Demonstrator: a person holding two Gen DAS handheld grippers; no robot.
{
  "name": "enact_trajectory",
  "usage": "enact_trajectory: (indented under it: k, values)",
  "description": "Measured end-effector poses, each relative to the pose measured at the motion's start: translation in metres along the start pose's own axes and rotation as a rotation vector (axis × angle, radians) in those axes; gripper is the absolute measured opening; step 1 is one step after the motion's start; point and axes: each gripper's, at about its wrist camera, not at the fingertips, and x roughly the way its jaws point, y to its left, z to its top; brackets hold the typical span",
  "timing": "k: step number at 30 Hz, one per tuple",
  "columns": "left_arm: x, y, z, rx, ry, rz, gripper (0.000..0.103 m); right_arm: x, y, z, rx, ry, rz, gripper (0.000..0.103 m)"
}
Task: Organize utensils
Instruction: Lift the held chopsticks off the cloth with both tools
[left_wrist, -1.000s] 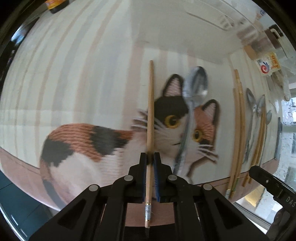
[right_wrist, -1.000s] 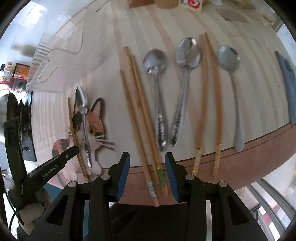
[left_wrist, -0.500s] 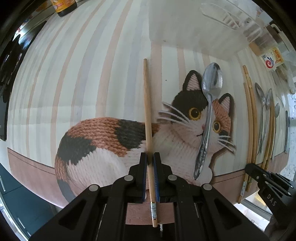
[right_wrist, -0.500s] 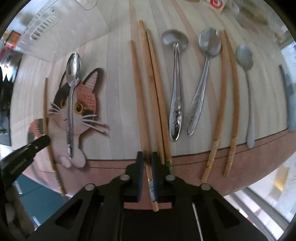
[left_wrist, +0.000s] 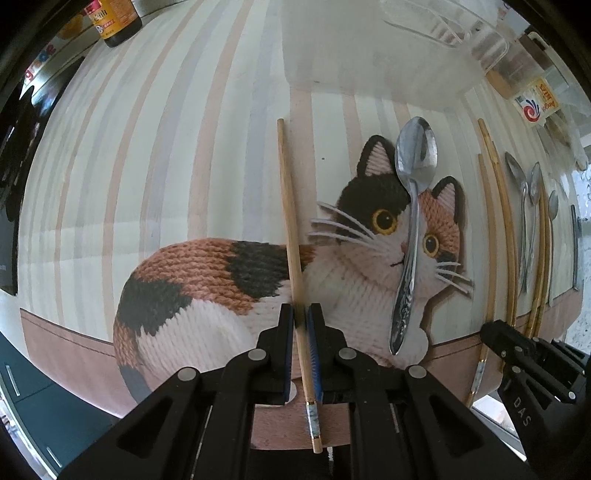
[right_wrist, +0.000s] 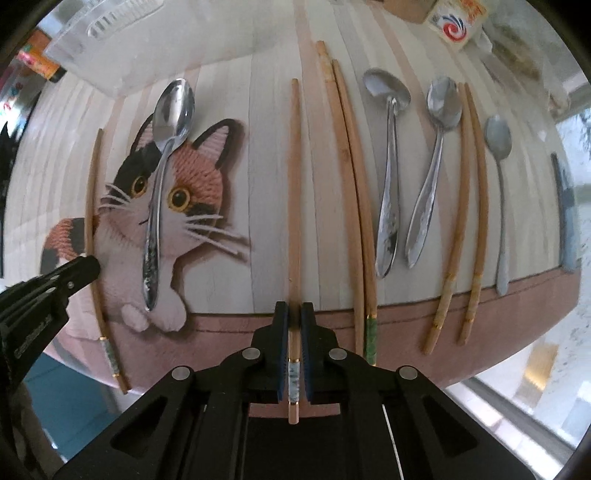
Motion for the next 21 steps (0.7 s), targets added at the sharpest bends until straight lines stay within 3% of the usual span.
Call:
enact_trajectory:
  k: [9, 15, 21]
  values:
    - [0.012, -0.035, 0.003, 0.028, -0.004, 0.036, 0.006, 0.001, 0.025, 0.013, -0.02, 0.0, -0.023, 0.008]
    - [0.016, -0.041, 0.001, 0.016, -0.02, 0.093, 0.004, 0.0, 0.012, 0.011, -0.016, -0.007, 0.002, 0.007]
    - [-0.01, -0.03, 0.001, -0.022, -0.082, 0.168, 0.004, -0.025, -0.01, 0.008, 0.001, -0.048, 0.057, 0.007]
